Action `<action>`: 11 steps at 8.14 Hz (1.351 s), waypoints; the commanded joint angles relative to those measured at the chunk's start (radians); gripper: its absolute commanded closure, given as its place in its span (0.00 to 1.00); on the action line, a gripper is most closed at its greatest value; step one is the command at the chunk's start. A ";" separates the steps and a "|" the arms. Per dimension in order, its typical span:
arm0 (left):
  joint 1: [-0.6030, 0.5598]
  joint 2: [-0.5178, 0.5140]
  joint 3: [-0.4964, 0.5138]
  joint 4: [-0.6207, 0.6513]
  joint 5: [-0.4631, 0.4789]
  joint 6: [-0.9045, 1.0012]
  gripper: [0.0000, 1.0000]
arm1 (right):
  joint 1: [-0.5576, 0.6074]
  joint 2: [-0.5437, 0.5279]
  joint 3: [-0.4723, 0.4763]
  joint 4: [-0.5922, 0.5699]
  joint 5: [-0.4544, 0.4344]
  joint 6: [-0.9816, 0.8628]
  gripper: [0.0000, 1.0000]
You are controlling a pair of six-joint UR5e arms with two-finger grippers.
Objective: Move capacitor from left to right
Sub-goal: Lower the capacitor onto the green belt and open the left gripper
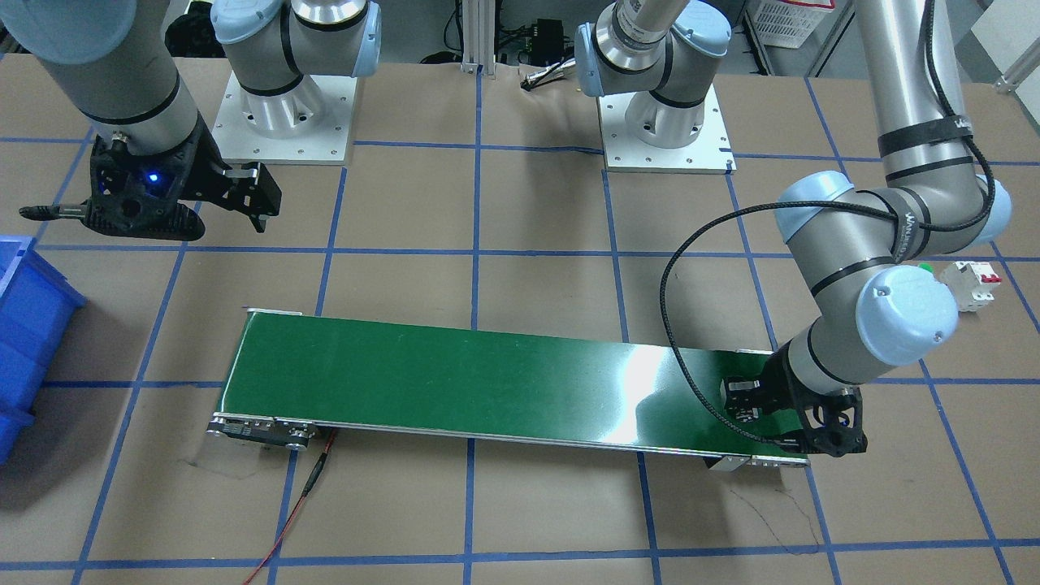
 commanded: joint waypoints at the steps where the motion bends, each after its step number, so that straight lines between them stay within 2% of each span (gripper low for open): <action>1: -0.061 0.015 0.005 0.002 -0.026 -0.115 0.00 | 0.000 0.073 0.031 -0.123 0.015 -0.017 0.00; 3: -0.131 0.059 0.014 -0.023 -0.005 -0.127 0.00 | -0.014 0.118 0.098 -0.211 0.119 -0.016 0.03; 5: -0.153 0.152 0.029 -0.206 0.001 -0.207 0.00 | -0.069 0.173 0.109 -0.308 0.251 -0.033 0.00; 7: -0.188 0.249 0.102 -0.376 0.001 -0.252 0.00 | -0.095 0.230 0.136 -0.407 0.305 -0.091 0.00; 9: -0.248 0.329 0.159 -0.492 0.004 -0.311 0.00 | -0.103 0.277 0.187 -0.516 0.337 -0.106 0.00; 11: -0.274 0.375 0.169 -0.511 0.006 -0.357 0.00 | -0.141 0.302 0.193 -0.524 0.374 -0.168 0.00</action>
